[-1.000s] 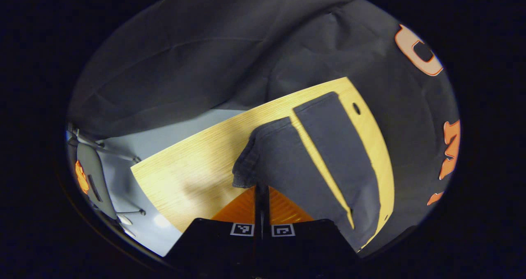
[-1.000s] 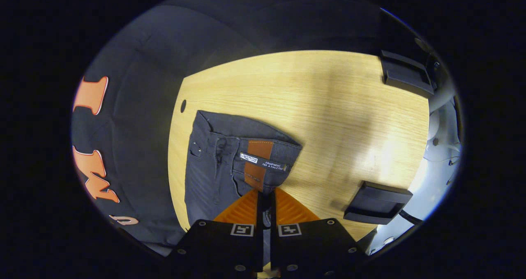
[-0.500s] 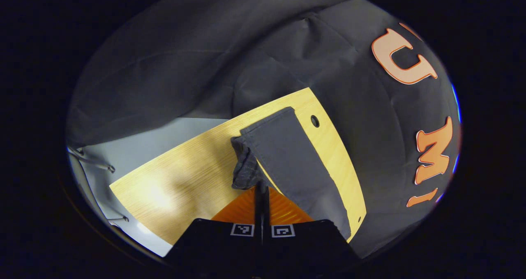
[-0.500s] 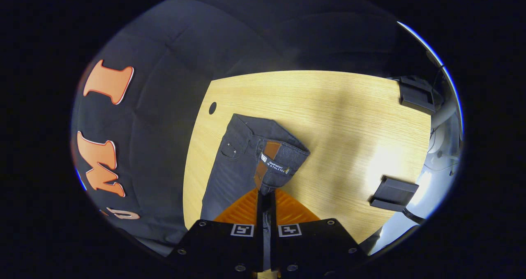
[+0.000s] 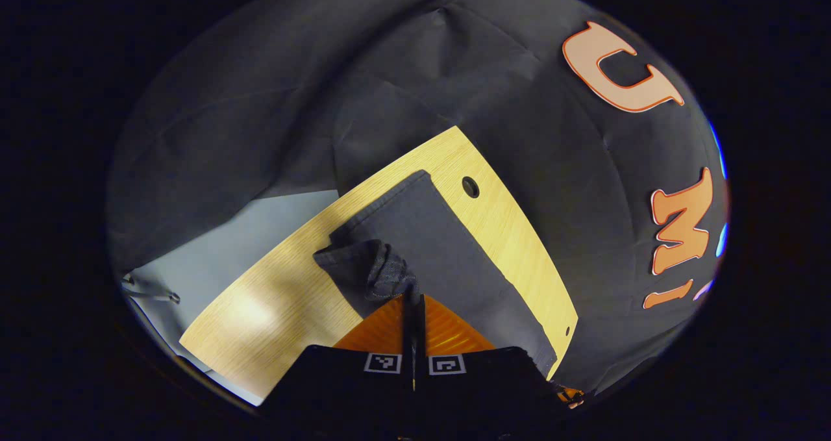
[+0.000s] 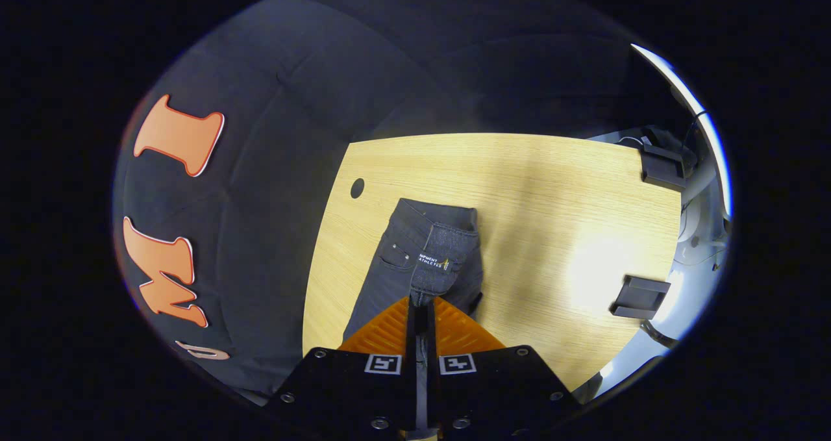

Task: Grasp the waist and the cuffs of the jeans and fold them to make the two legs overlap; first hold the waist and fold one-third of the jeans toward the cuffs, then hold the cuffs and fold the remaining one-third in the same direction to finish folding.

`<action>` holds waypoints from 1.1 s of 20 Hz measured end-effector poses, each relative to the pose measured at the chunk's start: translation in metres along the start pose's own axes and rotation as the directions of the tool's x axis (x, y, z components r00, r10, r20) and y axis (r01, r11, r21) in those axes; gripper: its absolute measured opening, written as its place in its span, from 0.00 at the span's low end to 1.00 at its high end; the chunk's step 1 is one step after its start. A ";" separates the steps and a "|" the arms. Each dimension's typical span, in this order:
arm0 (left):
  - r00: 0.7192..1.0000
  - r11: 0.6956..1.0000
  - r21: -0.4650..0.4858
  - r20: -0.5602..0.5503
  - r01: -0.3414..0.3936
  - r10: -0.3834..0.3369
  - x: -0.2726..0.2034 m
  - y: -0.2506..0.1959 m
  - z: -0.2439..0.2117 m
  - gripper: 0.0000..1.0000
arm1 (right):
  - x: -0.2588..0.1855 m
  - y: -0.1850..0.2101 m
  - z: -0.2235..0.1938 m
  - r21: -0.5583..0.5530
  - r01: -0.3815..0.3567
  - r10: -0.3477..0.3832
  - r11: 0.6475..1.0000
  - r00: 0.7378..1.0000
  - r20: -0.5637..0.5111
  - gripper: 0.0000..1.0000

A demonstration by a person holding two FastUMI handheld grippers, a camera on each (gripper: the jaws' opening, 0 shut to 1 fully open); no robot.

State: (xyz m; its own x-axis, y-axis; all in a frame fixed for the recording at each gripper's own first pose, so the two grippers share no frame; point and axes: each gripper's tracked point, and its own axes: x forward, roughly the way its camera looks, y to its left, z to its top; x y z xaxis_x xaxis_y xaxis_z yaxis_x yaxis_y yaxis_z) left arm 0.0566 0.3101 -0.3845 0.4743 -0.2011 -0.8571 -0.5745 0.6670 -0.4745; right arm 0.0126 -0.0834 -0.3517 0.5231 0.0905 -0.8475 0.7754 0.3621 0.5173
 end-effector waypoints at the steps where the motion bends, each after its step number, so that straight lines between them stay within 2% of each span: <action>1: 1.000 1.000 0.012 0.009 -0.002 0.002 0.003 -0.006 0.007 0.01 | 0.002 0.005 0.003 -0.010 -0.004 0.004 1.000 1.000 -0.001 0.07; 5: 0.998 0.999 0.038 0.057 -0.032 0.030 0.009 -0.020 0.035 0.01 | 0.019 0.024 0.015 -0.024 -0.029 0.028 0.999 0.999 -0.033 0.07; 8: 0.995 0.996 0.043 0.071 -0.080 0.077 0.023 -0.024 0.055 0.01 | 0.036 0.033 0.030 -0.001 -0.037 0.037 0.999 0.998 -0.053 0.07; 14: 0.982 0.980 0.087 0.076 -0.181 0.175 0.054 -0.035 0.076 0.01 | 0.075 0.048 0.041 -0.006 -0.020 0.019 1.000 0.995 -0.094 0.07; 22: 0.969 0.968 0.072 0.078 -0.239 0.234 0.049 -0.039 0.092 0.01 | 0.122 0.071 0.045 -0.042 0.013 -0.019 0.999 0.990 -0.140 0.07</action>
State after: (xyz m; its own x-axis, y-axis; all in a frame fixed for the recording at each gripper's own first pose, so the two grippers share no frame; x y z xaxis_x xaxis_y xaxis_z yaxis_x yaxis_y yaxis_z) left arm 0.1636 0.3406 -0.3894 0.3772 0.0166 -0.9260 -0.6217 0.7456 -0.2399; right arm 0.1479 -0.0883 -0.4131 0.4538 0.2124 -0.8654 0.7666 0.4022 0.5006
